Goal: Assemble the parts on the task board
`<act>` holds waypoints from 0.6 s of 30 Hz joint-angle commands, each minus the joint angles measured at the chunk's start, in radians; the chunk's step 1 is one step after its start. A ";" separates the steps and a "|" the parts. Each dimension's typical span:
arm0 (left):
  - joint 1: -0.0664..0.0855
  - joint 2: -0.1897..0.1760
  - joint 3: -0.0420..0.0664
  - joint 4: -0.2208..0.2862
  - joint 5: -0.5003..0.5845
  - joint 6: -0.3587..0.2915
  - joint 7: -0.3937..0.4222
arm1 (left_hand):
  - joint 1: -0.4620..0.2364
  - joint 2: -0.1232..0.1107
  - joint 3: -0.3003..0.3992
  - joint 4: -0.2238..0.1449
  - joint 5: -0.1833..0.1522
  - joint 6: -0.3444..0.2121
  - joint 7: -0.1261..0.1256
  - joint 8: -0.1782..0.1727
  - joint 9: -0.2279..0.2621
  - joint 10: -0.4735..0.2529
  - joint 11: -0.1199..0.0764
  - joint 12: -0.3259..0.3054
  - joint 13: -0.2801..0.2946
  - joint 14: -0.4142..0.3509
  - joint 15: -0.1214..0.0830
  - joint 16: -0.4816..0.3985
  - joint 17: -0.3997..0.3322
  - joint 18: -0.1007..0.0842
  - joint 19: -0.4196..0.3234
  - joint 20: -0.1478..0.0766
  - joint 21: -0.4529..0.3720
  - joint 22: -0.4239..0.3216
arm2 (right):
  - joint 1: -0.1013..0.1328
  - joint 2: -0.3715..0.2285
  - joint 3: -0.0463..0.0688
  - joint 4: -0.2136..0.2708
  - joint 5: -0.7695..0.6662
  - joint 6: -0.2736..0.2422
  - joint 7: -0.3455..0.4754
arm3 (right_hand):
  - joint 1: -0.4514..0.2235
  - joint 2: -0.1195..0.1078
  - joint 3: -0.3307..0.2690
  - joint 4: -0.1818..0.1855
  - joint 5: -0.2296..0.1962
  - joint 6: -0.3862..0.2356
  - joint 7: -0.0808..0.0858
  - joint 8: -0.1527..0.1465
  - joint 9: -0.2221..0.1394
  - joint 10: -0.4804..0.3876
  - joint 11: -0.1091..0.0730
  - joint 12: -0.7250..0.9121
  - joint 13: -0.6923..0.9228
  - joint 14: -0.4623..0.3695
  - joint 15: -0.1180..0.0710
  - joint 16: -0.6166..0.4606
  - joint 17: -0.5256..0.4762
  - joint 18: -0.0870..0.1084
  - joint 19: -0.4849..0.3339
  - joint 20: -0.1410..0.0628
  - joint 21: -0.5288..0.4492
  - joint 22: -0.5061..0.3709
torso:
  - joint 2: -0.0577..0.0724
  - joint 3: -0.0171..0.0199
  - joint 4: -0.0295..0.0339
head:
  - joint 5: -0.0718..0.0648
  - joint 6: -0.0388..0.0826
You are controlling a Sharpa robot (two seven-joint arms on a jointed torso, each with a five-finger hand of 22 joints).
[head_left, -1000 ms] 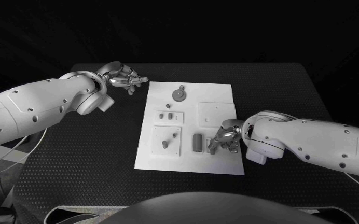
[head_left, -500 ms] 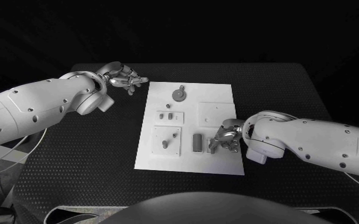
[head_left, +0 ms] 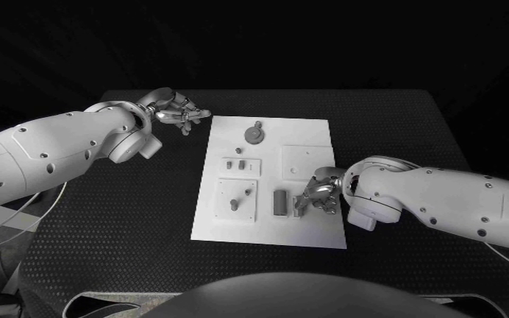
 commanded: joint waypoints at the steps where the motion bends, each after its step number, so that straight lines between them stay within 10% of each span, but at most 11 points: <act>1: 0.001 0.002 0.000 0.002 -0.003 0.013 0.003 | 0.003 0.009 -0.007 0.001 0.000 0.000 -0.004 -0.001 -0.001 0.001 0.000 0.003 -0.001 0.008 0.003 -0.007 0.001 0.064 0.007 -0.002 -0.005 -0.001 | -0.001 0.005 0.000 -0.002 -0.007 0.018 0.010 | 0.001 0.008 0.003 0.000 0.002 0.006 0.002 0.004 0.000 0.001 -0.005 -0.003 -0.001 -0.001 -0.007 0.003 -0.001 0.015 0.003 -0.005 0.000 0.015 | 0.000 -0.0003 0.0001 | 0.000 0.000; 18: 0.001 0.001 0.000 0.003 -0.003 0.015 0.002 | 0.003 0.010 -0.009 0.001 0.000 0.000 -0.004 -0.001 -0.002 0.000 0.000 0.003 -0.001 0.008 0.003 -0.007 0.002 0.064 0.008 -0.002 -0.005 -0.001 | -0.001 0.021 -0.001 -0.015 0.005 0.046 0.008 | -0.001 0.001 0.001 0.000 0.002 0.004 0.002 0.002 -0.001 0.000 -0.005 -0.003 -0.001 -0.003 -0.007 0.001 -0.005 0.015 0.003 -0.005 -0.001 0.015 | 0.000 -0.0001 -0.0003 | 0.002 0.000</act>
